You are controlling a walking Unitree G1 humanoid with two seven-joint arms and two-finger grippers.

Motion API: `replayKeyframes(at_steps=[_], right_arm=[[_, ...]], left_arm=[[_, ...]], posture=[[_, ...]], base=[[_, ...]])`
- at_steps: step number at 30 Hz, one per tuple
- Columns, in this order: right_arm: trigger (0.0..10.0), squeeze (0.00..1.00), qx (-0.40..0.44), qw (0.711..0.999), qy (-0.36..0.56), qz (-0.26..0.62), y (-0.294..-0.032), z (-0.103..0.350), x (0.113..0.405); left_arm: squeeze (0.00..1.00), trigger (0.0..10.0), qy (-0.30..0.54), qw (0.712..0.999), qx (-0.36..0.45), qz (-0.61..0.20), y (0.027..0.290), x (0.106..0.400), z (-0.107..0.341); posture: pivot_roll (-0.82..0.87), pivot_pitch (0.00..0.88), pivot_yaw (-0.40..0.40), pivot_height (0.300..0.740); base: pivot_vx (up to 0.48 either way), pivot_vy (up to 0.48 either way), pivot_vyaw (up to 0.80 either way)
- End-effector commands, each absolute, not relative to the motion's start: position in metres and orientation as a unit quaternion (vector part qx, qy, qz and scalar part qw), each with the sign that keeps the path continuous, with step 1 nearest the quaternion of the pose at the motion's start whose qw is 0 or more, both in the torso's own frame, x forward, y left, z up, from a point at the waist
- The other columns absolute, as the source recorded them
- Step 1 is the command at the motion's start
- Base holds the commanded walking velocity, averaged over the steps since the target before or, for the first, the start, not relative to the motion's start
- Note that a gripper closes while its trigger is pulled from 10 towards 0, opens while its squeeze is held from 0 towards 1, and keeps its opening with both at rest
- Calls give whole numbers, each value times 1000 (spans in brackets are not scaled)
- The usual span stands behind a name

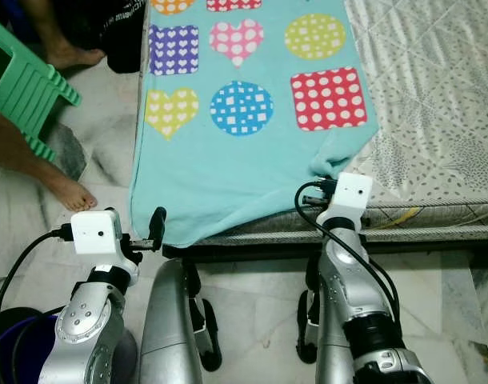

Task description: Clean up the room

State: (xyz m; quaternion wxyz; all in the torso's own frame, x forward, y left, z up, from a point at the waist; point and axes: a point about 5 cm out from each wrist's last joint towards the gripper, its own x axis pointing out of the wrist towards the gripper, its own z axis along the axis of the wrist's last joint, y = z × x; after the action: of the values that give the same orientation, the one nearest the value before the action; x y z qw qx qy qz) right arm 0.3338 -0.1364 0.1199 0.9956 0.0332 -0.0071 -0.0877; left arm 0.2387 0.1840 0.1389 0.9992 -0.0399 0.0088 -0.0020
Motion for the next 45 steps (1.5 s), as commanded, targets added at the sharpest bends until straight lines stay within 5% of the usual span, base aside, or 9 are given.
replayKeyframes(at_steps=[1, 9, 10, 11, 12, 15, 16, 18, 45], right_arm=[[0, 0, 40, 993, 25, -109, -148, 108, 324], [235, 0, 60, 988, 77, -120, -160, 98, 302], [4941, 0, 59, 988, 89, -115, -160, 96, 298], [4941, 0, 59, 987, 97, -111, -160, 95, 295], [10000, 0, 58, 986, 108, -112, -161, 92, 291], [10000, 0, 57, 984, 125, -113, -162, 89, 286], [10000, 749, 60, 982, 142, -109, -162, 87, 281], [10000, 1000, 64, 981, 151, -106, -161, 87, 279], [10000, 1000, -110, 973, 60, -194, -213, 140, 295]], left_arm=[[0, 10000, 23, 999, -38, 8, 188, 233, 132], [0, 10000, 26, 999, -38, 5, 189, 232, 131], [0, 10000, 27, 999, -38, 5, 189, 232, 131], [0, 10000, 28, 999, -39, 4, 188, 233, 131], [0, 10000, 29, 999, -39, 3, 188, 233, 130], [0, 10000, 30, 999, -40, 2, 187, 233, 130], [0, 10000, 31, 999, -40, 0, 186, 234, 130], [0, 10000, 32, 999, -41, -1, 186, 234, 129], [0, 10000, 8, 999, -39, 14, 191, 242, 135]], posture=[[-32, 377, 95, 567], [-41, 376, 102, 567], [-42, 376, 102, 567], [-44, 375, 103, 567], [-44, 375, 103, 567], [-45, 375, 106, 567], [-47, 374, 106, 567], [-48, 374, 108, 567], [-83, 333, 99, 567]], base=[[0, 0, 0], [0, 0, 0], [0, 0, 0], [0, 0, 0], [0, 0, 0], [0, 0, 0], [0, 0, 0], [0, 0, 0], [0, 0, 0]])
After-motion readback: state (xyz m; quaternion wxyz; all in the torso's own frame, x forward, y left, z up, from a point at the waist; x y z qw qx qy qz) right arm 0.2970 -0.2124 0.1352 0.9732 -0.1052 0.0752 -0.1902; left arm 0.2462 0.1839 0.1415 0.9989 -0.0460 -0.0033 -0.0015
